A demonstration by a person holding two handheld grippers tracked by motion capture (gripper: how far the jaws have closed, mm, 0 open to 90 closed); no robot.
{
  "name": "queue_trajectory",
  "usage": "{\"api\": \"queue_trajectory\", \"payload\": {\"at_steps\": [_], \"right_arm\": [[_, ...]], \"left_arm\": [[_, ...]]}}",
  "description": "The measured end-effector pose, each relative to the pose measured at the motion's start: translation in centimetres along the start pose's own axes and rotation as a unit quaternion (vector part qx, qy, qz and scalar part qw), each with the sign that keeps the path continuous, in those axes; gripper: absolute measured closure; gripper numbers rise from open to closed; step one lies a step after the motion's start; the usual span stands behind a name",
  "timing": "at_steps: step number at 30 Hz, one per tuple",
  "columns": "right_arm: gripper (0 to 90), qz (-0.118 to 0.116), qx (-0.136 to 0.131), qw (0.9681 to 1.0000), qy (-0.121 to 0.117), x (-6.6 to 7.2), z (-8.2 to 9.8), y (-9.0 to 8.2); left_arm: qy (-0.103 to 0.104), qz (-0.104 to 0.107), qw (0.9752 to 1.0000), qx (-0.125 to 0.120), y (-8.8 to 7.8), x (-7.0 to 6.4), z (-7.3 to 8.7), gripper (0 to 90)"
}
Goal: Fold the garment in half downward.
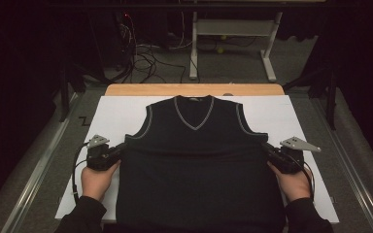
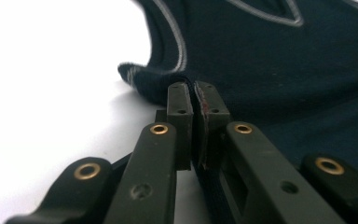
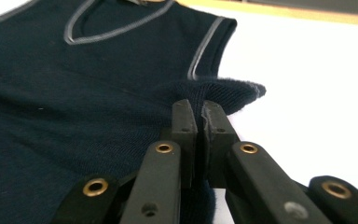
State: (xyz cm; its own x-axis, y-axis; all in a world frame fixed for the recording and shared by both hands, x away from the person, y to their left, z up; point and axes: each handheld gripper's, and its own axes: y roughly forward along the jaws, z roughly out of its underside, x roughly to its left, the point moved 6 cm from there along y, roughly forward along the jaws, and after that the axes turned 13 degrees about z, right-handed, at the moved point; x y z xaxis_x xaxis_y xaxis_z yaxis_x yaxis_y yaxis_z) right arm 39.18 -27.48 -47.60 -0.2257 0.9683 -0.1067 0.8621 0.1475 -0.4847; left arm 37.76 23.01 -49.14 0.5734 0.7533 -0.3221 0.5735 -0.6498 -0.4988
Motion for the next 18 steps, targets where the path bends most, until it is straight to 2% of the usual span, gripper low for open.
{"api": "queue_trajectory", "payload": {"at_steps": [2,3,5,8,13,18], "right_arm": [[85.9,-0.001,-0.009,0.9999,-0.005,0.2,0.1,-0.8],[85.9,-0.002,-0.012,0.9999,-0.006,0.2,0.2,-1.2],[85.9,-0.007,-0.02,0.9998,-0.003,0.1,0.4,-2.0],[85.9,-0.017,-0.029,0.9994,0.009,-0.1,0.8,-3.1],[85.9,-0.029,-0.028,0.9992,0.009,-0.2,1.8,-4.2],[85.8,-0.031,-0.028,0.999,-0.016,-0.1,2.9,-5.8]], "left_arm": [[0.001,0.003,1.0,-0.003,-0.3,-0.3,0.1,81.9],[-0.003,0.012,0.9999,-0.007,-0.9,-0.7,0.4,81.9],[-0.008,0.025,0.9996,-0.008,-1.6,-1.0,0.7,81.9],[-0.007,0.031,0.9995,-0.007,-2.2,-1.4,1.1,81.9],[0.002,0.043,0.9991,-0.002,-3.8,-2.5,2.1,81.8],[0.014,0.048,0.9987,0.005,-5.0,-4.1,3.0,81.7]]}}
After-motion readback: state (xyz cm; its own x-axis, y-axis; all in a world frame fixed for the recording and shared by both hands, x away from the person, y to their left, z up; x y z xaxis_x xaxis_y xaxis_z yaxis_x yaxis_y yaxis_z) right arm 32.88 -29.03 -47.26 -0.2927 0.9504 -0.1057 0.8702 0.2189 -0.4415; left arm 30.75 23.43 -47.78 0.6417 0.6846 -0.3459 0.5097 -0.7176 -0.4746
